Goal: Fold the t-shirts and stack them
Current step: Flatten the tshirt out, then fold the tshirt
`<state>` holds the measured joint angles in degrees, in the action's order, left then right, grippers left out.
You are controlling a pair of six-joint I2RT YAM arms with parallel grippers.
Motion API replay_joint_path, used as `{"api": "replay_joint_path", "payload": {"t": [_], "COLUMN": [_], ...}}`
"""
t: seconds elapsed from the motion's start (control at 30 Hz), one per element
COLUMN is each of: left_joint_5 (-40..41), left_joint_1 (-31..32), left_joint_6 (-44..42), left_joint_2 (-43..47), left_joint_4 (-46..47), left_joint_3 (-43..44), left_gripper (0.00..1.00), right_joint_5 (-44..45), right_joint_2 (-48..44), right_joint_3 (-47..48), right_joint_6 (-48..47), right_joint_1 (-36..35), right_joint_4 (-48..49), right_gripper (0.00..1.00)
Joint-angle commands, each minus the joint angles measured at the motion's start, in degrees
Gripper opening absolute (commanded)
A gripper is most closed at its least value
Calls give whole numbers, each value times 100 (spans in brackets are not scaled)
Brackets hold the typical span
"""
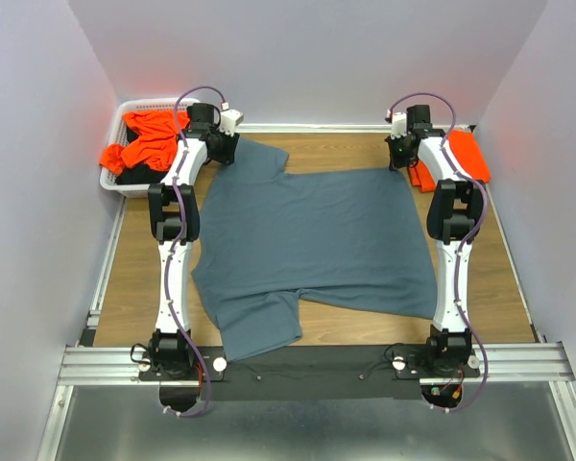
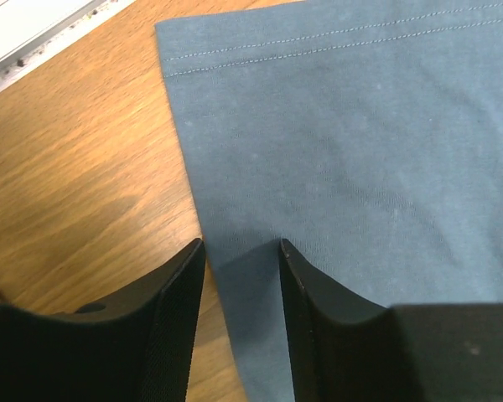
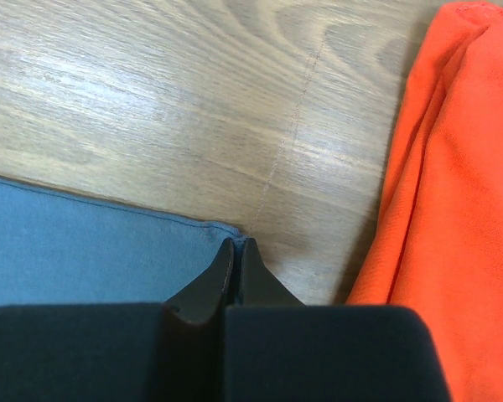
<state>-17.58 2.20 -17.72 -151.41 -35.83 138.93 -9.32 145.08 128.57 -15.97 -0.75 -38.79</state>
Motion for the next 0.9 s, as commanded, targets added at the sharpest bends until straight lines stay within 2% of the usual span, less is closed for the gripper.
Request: {"api": "replay_joint_path", "payload": {"t": [0.0,0.1,0.3,0.47,0.6,0.87], "left_joint_5": [-272,-219,-184,-35,36,-95], "left_joint_1": [-44,-44,-44,-53,-53,-105], "left_joint_6": [224,338,444,366,163,-109], "left_joint_2": [-336,-397,-450,-415,-73,1412], "left_joint_4": [-248,-310,-354,-310,-100,560], "left_joint_3": [186,301,398,319,-50,-893], "left_gripper": [48,42,36,0,0,0], "right_joint_5": [168,150,132,132,115,62], "right_joint_2": [126,91,47,38,-41,-524], "right_joint_3": [-263,-298,-324,-307,-289,-157], "right_joint_6": [-144,-152,-161,-170,-187,-188], "right_joint_1": [23,23,23,31,23,49], "right_joint_4": [-305,-305,-305,-305,-305,-296], "right_gripper": [0,1,0,1,1,1]}}
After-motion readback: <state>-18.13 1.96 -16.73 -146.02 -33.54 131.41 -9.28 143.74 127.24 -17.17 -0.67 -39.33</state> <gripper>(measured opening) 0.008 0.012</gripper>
